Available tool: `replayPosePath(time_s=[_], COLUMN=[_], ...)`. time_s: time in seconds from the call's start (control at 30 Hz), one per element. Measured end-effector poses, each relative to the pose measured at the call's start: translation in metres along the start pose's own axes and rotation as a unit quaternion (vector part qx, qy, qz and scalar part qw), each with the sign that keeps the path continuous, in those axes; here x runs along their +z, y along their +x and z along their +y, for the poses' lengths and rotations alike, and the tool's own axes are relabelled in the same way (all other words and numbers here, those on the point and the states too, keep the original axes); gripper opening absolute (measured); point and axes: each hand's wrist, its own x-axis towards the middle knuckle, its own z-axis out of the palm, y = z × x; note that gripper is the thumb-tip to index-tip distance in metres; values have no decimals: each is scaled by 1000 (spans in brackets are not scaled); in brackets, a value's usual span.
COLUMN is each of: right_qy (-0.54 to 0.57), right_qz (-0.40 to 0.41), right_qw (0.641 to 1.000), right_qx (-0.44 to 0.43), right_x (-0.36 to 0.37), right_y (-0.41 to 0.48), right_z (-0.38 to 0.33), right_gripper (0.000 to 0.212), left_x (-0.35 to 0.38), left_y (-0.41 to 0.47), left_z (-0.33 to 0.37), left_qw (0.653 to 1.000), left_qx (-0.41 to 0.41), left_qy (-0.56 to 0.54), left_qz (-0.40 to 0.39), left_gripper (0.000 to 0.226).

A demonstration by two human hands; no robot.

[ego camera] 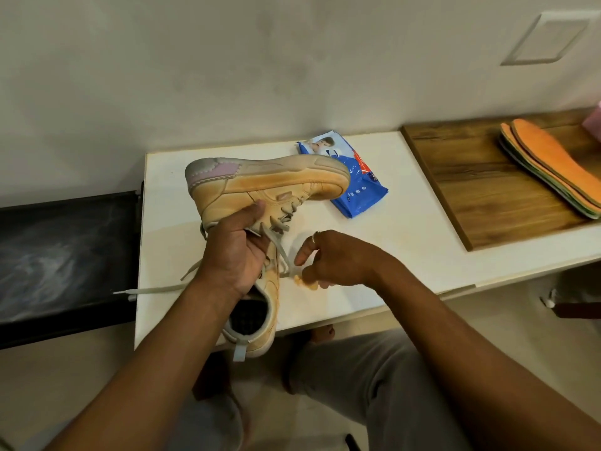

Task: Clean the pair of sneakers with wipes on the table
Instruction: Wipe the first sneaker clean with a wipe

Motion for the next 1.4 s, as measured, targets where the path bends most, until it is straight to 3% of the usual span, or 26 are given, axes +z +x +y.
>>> replayPosePath(time_s=[0.1,0.33,0.53,0.73,0.83,1.0,1.13,1.27,1.4], right_qy=[-18,-58,-26,-17,-7,-14,44,116,102], right_qz=[-34,-42,26,72,71,125,262,320,366], right_qw=[999,996,996,995,997,991,964,936,920], right_qx=[-10,-57,-85,-65,-39,41,-32,-89,-93], right_x=[12,37,62,69,46,-2,-29,-34,-37], right_y=[6,9,8,2,0,-5,-12,5,28], right_z=[-9,-41,-65,-68,-63,-22,-2,8,17], right_gripper=[44,69,29,33,21,13,15,11,20], left_x=[0,4,12,20,19,11,9,6,3], left_y=[-1,-1,-8,-13,-13,-7,-2,2,6], left_z=[1,10,14,9,6,5,1,-2,-2], left_qw=[1000,999,996,994,993,998,997,993,988], left_qx=[1,13,-2,-9,-10,-18,-58,-68,-32], left_qy=[-16,-32,-77,-108,-117,-57,-5,18,86], left_qz=[-9,-19,-38,-33,-30,-1,49,90,123], left_gripper=[48,39,40,39,48,37,27,40,45])
